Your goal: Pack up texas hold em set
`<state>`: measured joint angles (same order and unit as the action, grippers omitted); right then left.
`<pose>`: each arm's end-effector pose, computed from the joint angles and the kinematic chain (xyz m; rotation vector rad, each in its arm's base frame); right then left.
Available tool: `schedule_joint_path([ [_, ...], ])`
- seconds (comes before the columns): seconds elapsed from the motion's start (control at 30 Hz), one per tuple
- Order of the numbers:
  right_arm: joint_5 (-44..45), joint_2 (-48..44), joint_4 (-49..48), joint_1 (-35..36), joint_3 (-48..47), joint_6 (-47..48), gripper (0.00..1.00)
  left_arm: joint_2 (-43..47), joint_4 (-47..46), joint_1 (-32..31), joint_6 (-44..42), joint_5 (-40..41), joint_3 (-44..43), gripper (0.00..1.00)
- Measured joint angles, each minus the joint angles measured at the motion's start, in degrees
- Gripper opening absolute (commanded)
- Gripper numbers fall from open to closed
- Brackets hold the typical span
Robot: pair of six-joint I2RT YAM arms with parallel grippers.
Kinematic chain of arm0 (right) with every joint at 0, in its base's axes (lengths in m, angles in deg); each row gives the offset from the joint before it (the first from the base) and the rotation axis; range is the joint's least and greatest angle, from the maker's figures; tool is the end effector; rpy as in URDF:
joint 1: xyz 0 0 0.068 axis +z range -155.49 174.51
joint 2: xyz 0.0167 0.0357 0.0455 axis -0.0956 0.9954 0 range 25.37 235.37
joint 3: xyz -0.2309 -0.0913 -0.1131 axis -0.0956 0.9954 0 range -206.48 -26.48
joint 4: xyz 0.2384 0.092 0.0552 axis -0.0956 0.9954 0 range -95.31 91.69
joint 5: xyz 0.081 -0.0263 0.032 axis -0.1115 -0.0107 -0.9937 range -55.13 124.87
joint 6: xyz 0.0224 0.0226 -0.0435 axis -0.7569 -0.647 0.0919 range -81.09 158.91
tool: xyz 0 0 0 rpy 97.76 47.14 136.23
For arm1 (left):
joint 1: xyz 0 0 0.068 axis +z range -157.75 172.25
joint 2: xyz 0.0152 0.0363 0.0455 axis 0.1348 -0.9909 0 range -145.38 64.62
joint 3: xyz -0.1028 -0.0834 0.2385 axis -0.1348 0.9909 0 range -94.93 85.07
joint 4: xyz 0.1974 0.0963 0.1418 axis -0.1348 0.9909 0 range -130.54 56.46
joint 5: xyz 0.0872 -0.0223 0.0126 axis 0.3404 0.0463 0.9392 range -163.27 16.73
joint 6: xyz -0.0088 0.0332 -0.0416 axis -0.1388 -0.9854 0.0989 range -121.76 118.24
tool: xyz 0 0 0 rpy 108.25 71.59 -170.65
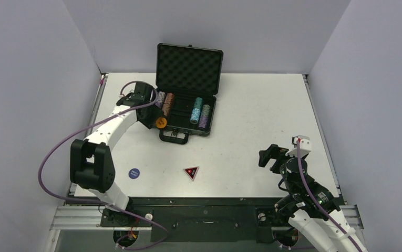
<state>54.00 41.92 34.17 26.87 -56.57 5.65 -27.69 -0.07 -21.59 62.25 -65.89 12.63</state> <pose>0.0805 0.0372 0.2573 0.2275 2.0063 0.3961 0.3268 -0.0758 0.2554 -1.1614 2.3748 -0.3072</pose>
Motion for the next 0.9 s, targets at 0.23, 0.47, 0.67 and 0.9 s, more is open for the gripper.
schedule_joint_path([
  [0.23,0.4,-0.9,0.0,0.0,0.1,0.0,0.93,-8.3,0.1,-0.8,-2.7,-0.6,-10.5,0.0],
  [0.47,0.0,-4.4,-0.5,0.0,0.9,0.6,0.93,-16.3,0.6,-1.1,-4.8,-1.4,-17.6,0.0],
  [0.67,0.1,-4.9,-1.1,0.0,1.0,0.9,0.93,-23.2,0.8,-1.8,-7.4,-2.9,-23.3,0.0],
  [0.9,0.2,-5.0,-1.3,0.0,1.0,0.9,0.93,-27.9,1.7,-3.0,-10.7,-3.1,-27.2,0.0],
])
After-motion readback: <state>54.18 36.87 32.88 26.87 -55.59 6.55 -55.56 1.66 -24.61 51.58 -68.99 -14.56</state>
